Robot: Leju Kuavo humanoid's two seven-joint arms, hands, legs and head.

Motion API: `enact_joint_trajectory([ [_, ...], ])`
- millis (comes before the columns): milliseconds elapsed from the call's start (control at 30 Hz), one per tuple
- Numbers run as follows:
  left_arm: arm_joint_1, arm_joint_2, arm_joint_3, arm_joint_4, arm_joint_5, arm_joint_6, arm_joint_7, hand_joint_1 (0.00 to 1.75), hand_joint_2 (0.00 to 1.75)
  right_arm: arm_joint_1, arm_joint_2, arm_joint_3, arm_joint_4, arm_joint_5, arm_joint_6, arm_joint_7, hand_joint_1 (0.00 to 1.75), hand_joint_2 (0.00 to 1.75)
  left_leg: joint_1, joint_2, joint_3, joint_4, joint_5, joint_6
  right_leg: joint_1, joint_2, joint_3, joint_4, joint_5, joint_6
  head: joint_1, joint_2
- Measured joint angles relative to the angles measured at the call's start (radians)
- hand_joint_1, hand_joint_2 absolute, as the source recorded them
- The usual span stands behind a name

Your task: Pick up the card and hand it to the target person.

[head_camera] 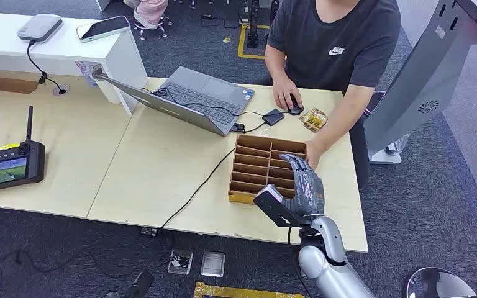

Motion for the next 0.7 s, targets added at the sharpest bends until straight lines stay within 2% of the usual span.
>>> enact_joint_trajectory([
  [700,-0.007,0.0,0.0,0.0,-0.012,-0.011,0.001,0.0,0.0,-0.042,-0.002,0.013,0.005,0.04,-0.003,0.023,0.49,1.75,0.0,0.0,0.0,0.0,0.0,0.0,0.0,0.0,0.0,0.0,0.0,0.0,0.0,0.0],
])
